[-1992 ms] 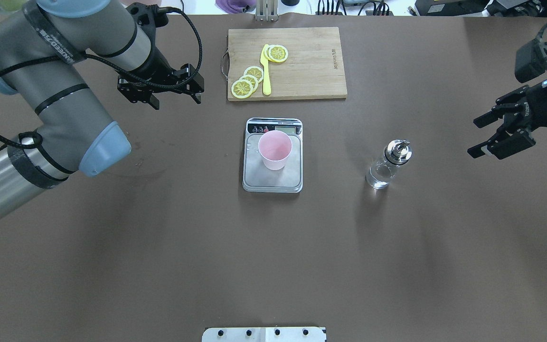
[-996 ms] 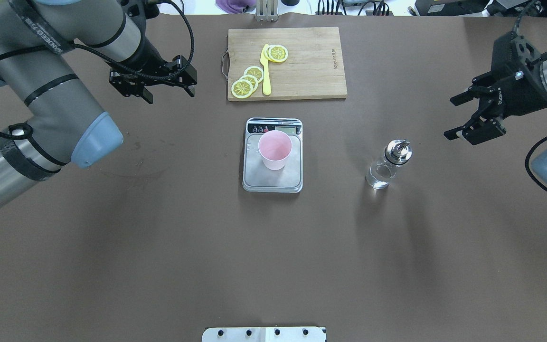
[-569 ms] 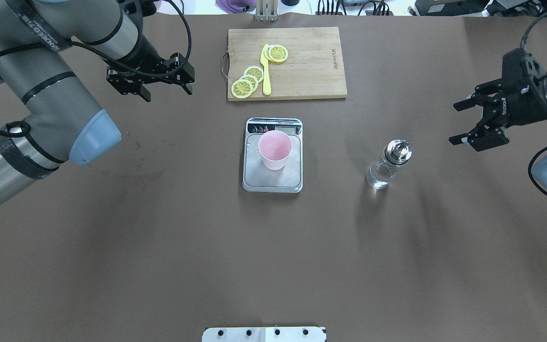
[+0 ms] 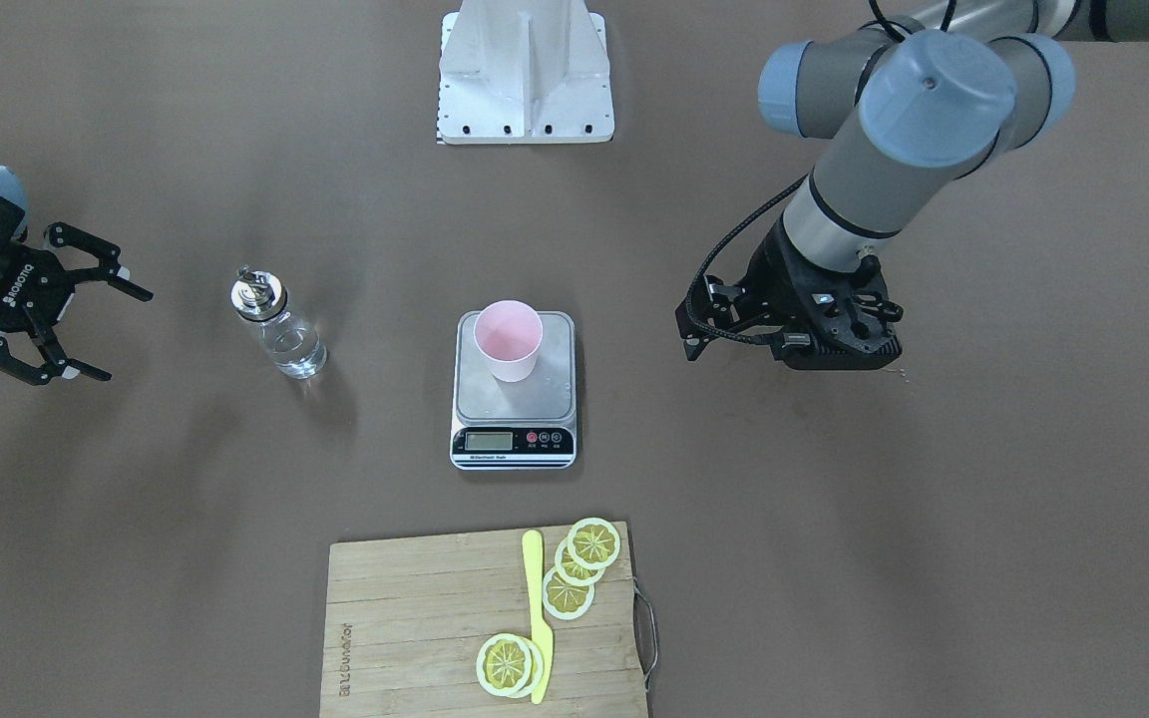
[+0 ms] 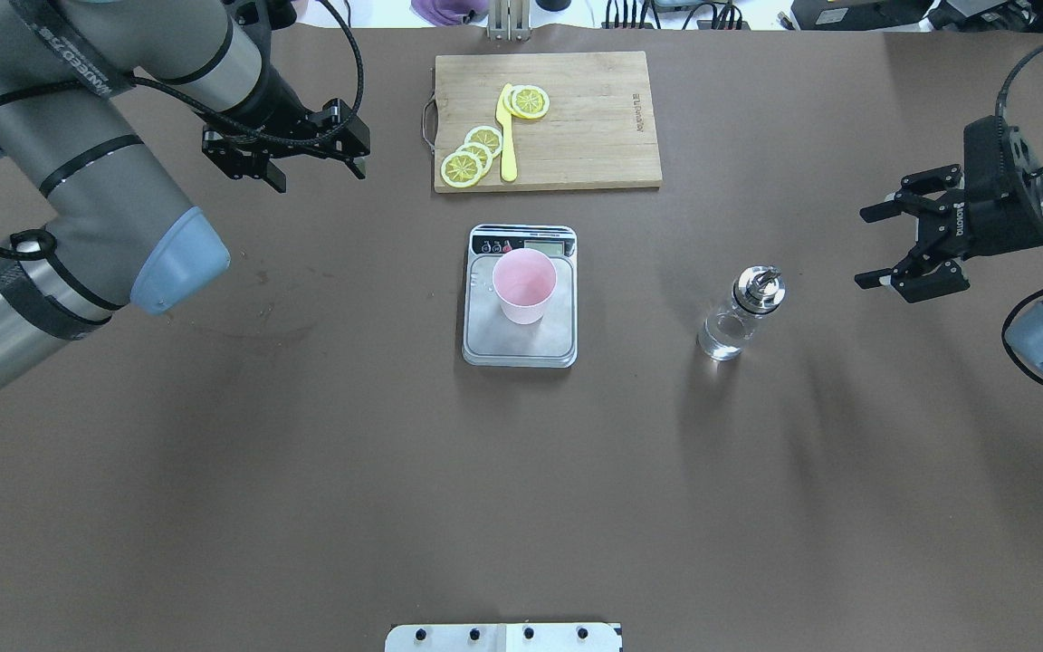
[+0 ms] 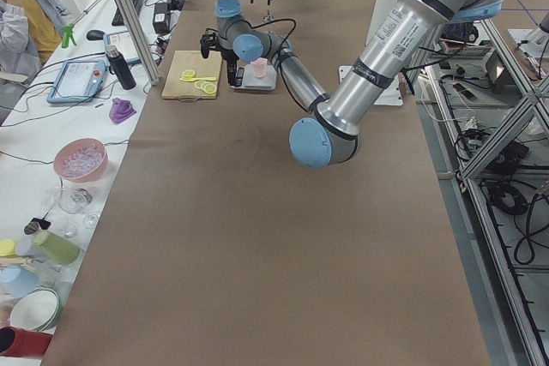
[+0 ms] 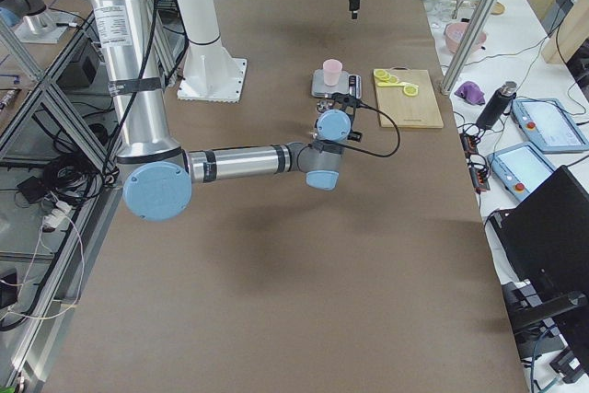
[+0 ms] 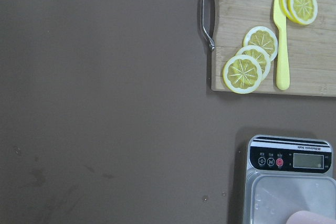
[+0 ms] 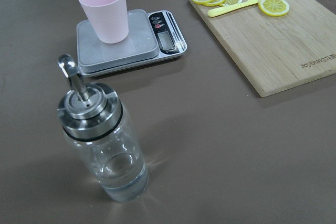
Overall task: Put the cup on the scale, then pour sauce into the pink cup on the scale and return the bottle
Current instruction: 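Lower the right gripper to the glass sauce bottle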
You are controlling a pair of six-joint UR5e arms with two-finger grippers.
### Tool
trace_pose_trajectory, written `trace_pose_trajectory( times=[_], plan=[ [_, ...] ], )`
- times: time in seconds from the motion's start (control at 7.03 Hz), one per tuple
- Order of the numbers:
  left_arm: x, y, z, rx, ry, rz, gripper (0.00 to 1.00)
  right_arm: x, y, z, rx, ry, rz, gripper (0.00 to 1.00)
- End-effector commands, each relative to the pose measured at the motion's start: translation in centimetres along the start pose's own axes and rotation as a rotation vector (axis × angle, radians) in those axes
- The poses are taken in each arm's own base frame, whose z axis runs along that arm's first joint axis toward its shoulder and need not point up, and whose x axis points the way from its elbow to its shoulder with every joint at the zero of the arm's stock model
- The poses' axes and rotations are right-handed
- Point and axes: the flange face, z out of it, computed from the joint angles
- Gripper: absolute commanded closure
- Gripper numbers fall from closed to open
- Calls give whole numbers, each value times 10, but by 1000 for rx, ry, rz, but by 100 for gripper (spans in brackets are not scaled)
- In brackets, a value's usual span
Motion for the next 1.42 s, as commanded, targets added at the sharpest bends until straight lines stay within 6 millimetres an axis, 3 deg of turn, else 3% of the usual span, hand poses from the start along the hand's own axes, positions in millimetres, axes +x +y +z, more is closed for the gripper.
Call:
trace_pose_trajectory(
  times=[0.0,0.71,1.0,1.28],
  plan=[
    [-1,-1,-1,1,0,-1,3,-9,23,16,32,-35,-13,4],
    [-1,-1,1,-1,-2,-5,3,-37,18,59,23,-100,57,4],
    [-1,-1,2,0,-4,-3,3,-56,12,78,101,-64,71,4],
    [-1,-1,2,0,-4,-6,3,-58,4,84,177,-18,89,2]
  ],
)
